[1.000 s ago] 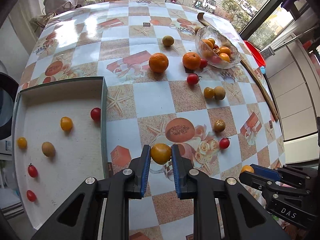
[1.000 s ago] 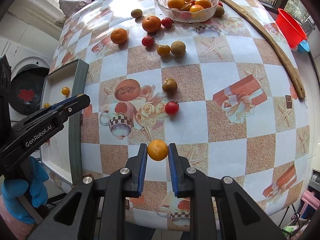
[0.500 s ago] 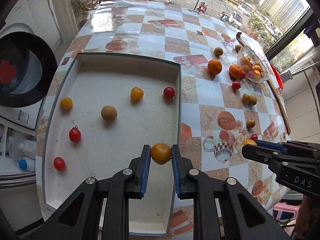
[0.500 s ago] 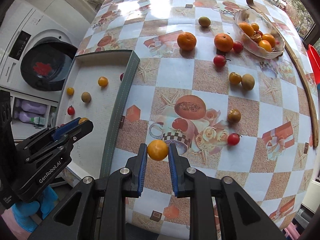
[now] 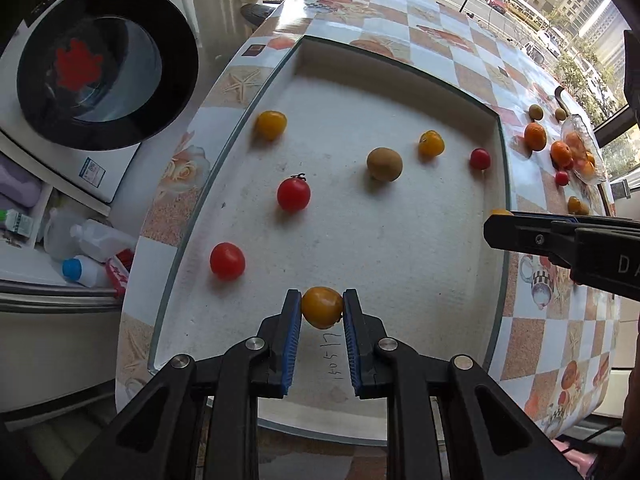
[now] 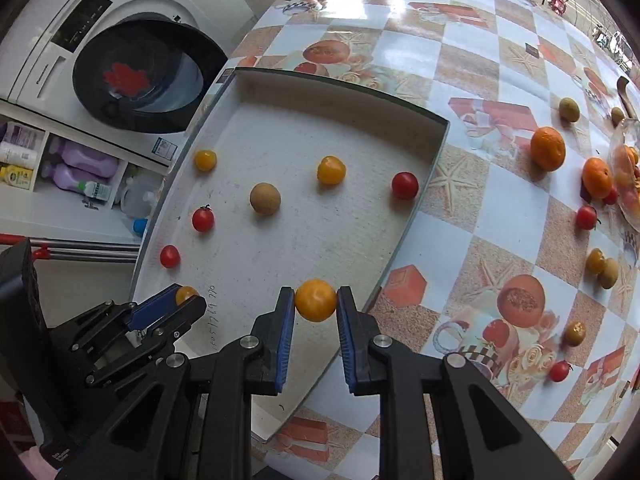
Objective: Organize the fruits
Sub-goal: 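Carry both held tomatoes over the white tray and lower them, then open both tools to drop the tomatoes into the tray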
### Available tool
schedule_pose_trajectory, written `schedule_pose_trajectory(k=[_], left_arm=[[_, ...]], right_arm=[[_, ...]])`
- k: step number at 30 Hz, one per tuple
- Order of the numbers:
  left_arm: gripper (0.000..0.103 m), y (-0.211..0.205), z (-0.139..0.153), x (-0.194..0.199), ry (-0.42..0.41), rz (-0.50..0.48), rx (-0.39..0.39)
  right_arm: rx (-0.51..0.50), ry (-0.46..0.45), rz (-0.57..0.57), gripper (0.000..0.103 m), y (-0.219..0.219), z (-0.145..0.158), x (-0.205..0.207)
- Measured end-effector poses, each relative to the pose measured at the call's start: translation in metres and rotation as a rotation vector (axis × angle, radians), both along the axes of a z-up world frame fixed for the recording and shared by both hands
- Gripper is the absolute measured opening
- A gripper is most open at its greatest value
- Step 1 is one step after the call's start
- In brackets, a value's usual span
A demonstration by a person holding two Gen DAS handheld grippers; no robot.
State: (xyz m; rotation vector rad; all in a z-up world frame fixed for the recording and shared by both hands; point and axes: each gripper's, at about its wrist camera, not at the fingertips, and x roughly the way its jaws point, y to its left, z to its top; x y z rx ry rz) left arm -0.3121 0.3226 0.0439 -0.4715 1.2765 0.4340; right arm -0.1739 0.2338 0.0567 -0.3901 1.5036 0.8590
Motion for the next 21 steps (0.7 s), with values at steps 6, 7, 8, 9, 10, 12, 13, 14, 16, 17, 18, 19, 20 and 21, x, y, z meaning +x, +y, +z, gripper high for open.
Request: schedule_pose_trajectory(k=[6,7,8,9,10,12,13,14,16,17,18,19,20,21], left_arm=[[0.022,0.009,-0.014,-0.011,0.026,0.040,-0.002],[0.022,0.010,-0.016,-0.011,0.028,0.041,-0.002],[0.022,0.010,-0.018,-0.012,0.030,0.040,0.000],[0.022,0.011,-0.019,-0.013,0.032,0.037,0.001],[0.022,0.011,-0.019,-0.013,0.032,0.034,0.004],[0.022,0.009,-0.019,-0.011,0.030,0.025,0.015],[0.022,0.009,-0.019,-0.010,0.032,0.018,0.021],[0.022,0.008,-0.020,-0.009,0.035,0.012,0.026],[0.023,0.007,-0.021,-0.007,0.046,0.004,0.032],[0.023,0.007,-0.022,-0.006,0.053,0.001,0.033],[0.029,0.007,-0.023,-0.006,0.062,0.000,0.037],[0.050,0.007,-0.023,-0.005,0.071,0.002,0.044],[0.063,0.007,-0.022,-0.006,0.069,0.008,0.057],[0.080,0.007,-0.020,-0.007,0.059,0.015,0.076]], right_arm=[[-0.025,0.021,0.050,0.023,0.033,-0.021,-0.008],[-0.028,0.019,0.057,0.023,0.037,-0.024,-0.009],[-0.031,0.018,0.062,0.023,0.041,-0.026,-0.010],[-0.033,0.017,0.066,0.023,0.044,-0.028,-0.009],[-0.034,0.016,0.068,0.023,0.046,-0.030,-0.010],[-0.039,0.014,0.072,0.023,0.052,-0.034,-0.010],[-0.043,0.013,0.074,0.023,0.054,-0.035,-0.010],[-0.048,0.013,0.076,0.023,0.056,-0.037,-0.010],[-0.059,0.009,0.080,0.023,0.058,-0.040,-0.010],[-0.063,0.009,0.083,0.024,0.059,-0.041,-0.011],[-0.064,0.009,0.085,0.024,0.059,-0.042,-0.011],[-0.061,0.008,0.087,0.024,0.060,-0.042,-0.011],[-0.058,0.013,0.090,0.025,0.060,-0.041,-0.012],[-0.050,0.024,0.094,0.031,0.062,-0.042,-0.012]])
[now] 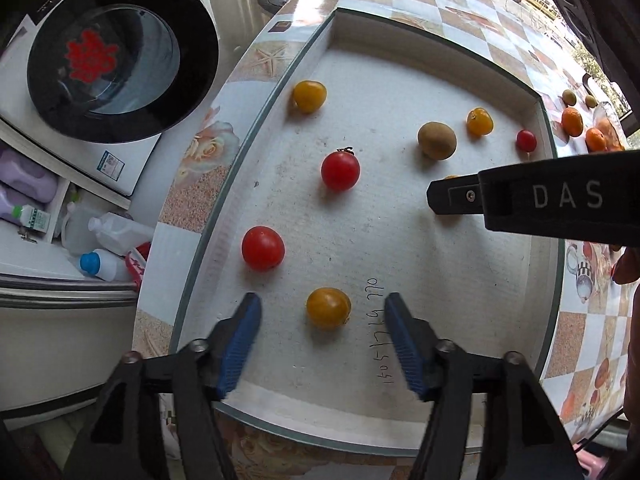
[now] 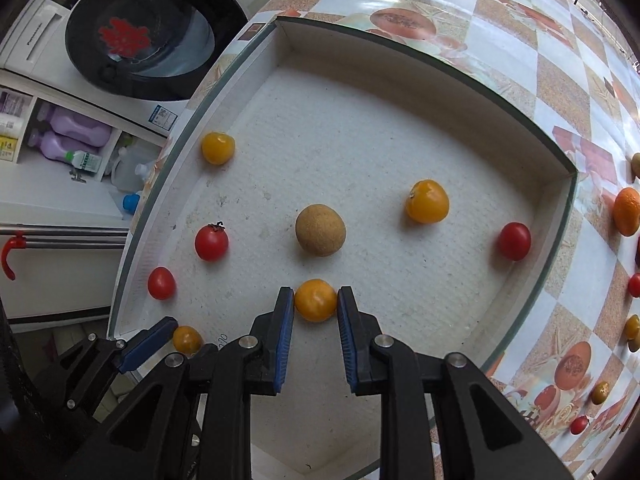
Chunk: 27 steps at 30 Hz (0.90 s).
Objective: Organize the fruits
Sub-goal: 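Open both tools to drop the tomatoes into the tray, then move both tools back from the tray to the loose fruits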
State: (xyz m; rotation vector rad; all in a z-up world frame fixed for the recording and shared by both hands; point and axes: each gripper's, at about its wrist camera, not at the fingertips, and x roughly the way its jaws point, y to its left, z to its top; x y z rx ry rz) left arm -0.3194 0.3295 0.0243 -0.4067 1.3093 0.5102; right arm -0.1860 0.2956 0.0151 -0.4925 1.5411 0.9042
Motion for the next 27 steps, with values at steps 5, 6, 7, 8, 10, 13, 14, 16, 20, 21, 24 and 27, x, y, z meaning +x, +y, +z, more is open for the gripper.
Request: schedule_pose_trajectory(k=[5,6,7,8,10,13,14,16,20,21,24,27], left_arm=[[0.080,-0.002,0.003,-0.001,0.010,-0.017,0.014],[0.080,-0.002,0.003,0.000,0.012,-0.018,0.012],[0.080,-0.002,0.003,0.000,0.014,-0.018,0.009],[0.080,-0.002,0.003,0.000,0.016,-0.017,0.006],[0.080,-0.002,0.004,0.000,0.022,-0.017,0.004],[0.080,-0.005,0.007,0.002,0.028,-0.024,0.010],[0.080,-0.006,0.008,0.003,0.029,-0.028,0.010],[0.080,-0.009,0.011,0.007,0.026,-0.040,0.012],[0.080,-0.019,0.019,0.019,0.020,-0.084,0.023],[0.080,-0.022,0.022,0.023,0.017,-0.097,0.028],[0.080,-0.032,0.031,0.039,0.004,-0.139,0.038],[0.080,-0.046,0.040,0.058,-0.016,-0.187,0.044]], right_arm=[[0.011,-0.021,0.003,0.068,0.002,0.007,0.000],[0.015,-0.018,-0.001,0.068,0.001,0.009,0.001],[0.019,-0.021,-0.002,0.070,0.002,0.011,0.002],[0.024,-0.030,-0.003,0.073,0.000,0.015,0.004],[0.041,-0.043,-0.013,0.083,-0.003,0.022,0.007],[0.052,-0.048,-0.040,0.084,-0.010,0.032,0.014],[0.055,-0.052,-0.052,0.084,-0.014,0.036,0.017],[0.063,-0.062,-0.080,0.084,-0.023,0.043,0.023],[0.065,-0.079,-0.155,0.084,-0.056,0.055,0.041],[0.063,-0.082,-0.176,0.084,-0.065,0.058,0.046],[0.049,-0.093,-0.240,0.084,-0.097,0.061,0.057],[0.027,-0.106,-0.304,0.084,-0.133,0.062,0.068]])
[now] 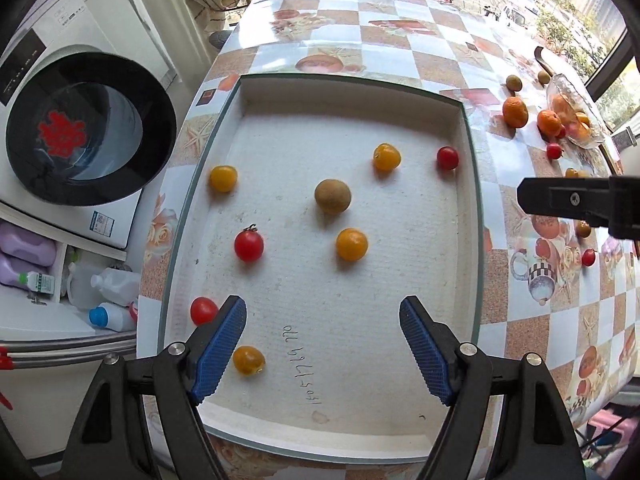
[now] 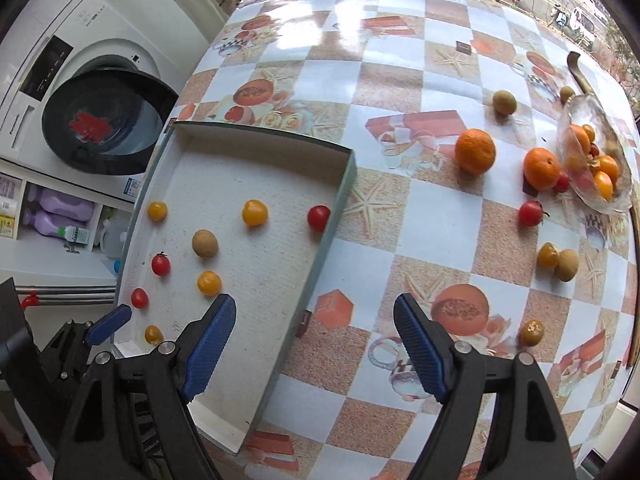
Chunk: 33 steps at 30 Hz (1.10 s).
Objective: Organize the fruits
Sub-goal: 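Move both tools back from the tray to the loose fruits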
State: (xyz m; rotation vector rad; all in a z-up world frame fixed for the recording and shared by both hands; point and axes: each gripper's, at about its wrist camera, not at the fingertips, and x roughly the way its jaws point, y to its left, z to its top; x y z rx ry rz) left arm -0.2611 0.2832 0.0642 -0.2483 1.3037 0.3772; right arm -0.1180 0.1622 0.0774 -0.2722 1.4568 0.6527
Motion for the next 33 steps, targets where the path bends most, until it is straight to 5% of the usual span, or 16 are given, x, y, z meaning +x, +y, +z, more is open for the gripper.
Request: schedule_pose_trajectory(k=[14,28,33], left_arm=[[0.080,-0.090,0.010,0.105,-0.042,-0.263,-0.050],[0.080,-0.151,-0.036,0.200,-0.030,-0.387,-0.102],[0.080,-0.161,-0.043,0.217,-0.038,-0.392,-0.111]], right_arm=[[-0.127,0.013,-0.297,0.084,-0.159,-0.029,0.013],[-0.091,-0.006,-0.329,0.083,-0.181,-0.045,0.012],[-0.078,-0.001,-0.333,0.071,-0.177,-0.052,0.017]])
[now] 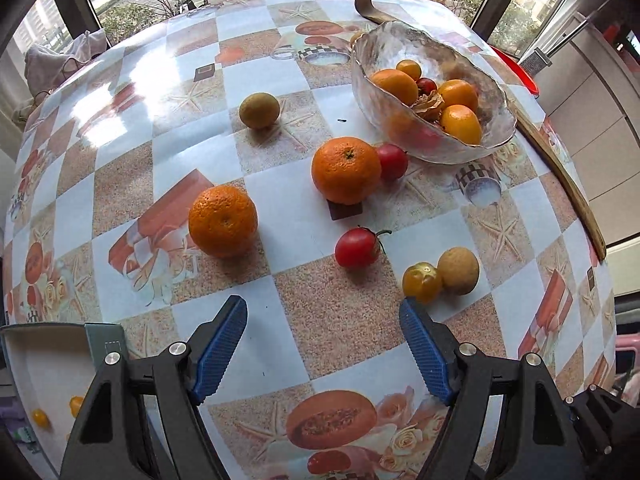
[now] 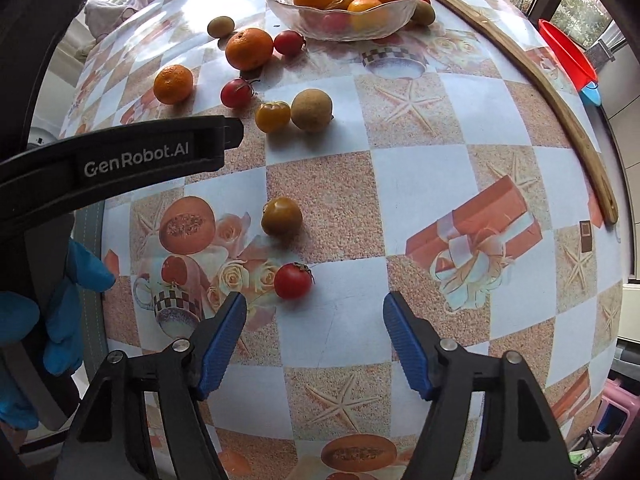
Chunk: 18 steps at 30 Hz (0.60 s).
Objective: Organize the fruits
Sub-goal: 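Move both tools back from the tray to the loose fruits, then grasp a red cherry tomato with the left tool while the right tool grasps another red one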
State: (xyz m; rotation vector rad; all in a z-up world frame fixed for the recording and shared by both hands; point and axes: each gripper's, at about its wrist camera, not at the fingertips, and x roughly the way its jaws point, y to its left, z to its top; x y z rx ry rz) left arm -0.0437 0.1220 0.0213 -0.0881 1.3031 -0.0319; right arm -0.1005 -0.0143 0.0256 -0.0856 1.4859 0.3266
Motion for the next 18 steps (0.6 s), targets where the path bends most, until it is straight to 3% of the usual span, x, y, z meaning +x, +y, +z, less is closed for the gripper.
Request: schedule_pose_trajectory(k=[9,11,16,18], left_arm=[[0.080,0.010,-0.003,0.022,-0.027,0.050,-0.014],[0.080,0.014,-0.005,0.022,-0.019,0.063,-0.014],[0.080,0.012,-0.007,0.013,-0.013,0.051,0.002],[0.080,0.010,-0.007,0.012,-0.012,0.044,0.004]], right_arm=[[0.013,-0.017,0.001,0.062,0.003,-0.005,0.003],[0.011,-0.022,0.008,0.054,0.009,-0.006,0.007],[0.051,0.004,0.024,0.022,0.022,-0.009,0.022],[0.055,0.005,0.019,0.021,0.022,-0.009,0.023]])
